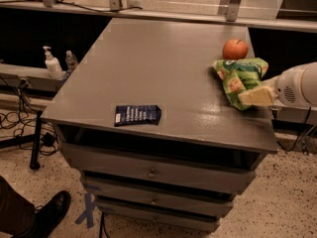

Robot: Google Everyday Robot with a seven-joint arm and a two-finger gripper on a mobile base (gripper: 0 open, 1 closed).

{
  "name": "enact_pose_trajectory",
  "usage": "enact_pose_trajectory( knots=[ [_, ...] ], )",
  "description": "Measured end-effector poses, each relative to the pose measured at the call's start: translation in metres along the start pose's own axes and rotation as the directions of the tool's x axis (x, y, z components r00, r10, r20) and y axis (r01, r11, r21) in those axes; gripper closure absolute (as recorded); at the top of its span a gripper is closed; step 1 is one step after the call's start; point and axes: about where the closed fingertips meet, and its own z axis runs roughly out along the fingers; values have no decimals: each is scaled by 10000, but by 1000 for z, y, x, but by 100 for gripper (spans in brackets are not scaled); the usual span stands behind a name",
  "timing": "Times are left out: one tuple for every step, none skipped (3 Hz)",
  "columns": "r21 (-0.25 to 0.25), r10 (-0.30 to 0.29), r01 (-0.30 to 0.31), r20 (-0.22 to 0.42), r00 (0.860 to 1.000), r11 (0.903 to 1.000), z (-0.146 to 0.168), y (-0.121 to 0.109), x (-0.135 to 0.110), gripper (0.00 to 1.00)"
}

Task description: Move green rice chip bag near apple

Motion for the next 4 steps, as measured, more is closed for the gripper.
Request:
enact_pose_trajectory(
  knots=[
    [-27, 33, -33, -14, 10000, 10000, -1, 1, 2, 37],
    [-86, 11, -10, 40, 10000, 10000, -4, 4, 2, 13],
    [-189, -65, 69, 215, 9997, 9998, -9, 12, -4, 0],
    [-274, -248, 261, 475, 9986, 9993, -16, 20, -16, 0]
  ],
)
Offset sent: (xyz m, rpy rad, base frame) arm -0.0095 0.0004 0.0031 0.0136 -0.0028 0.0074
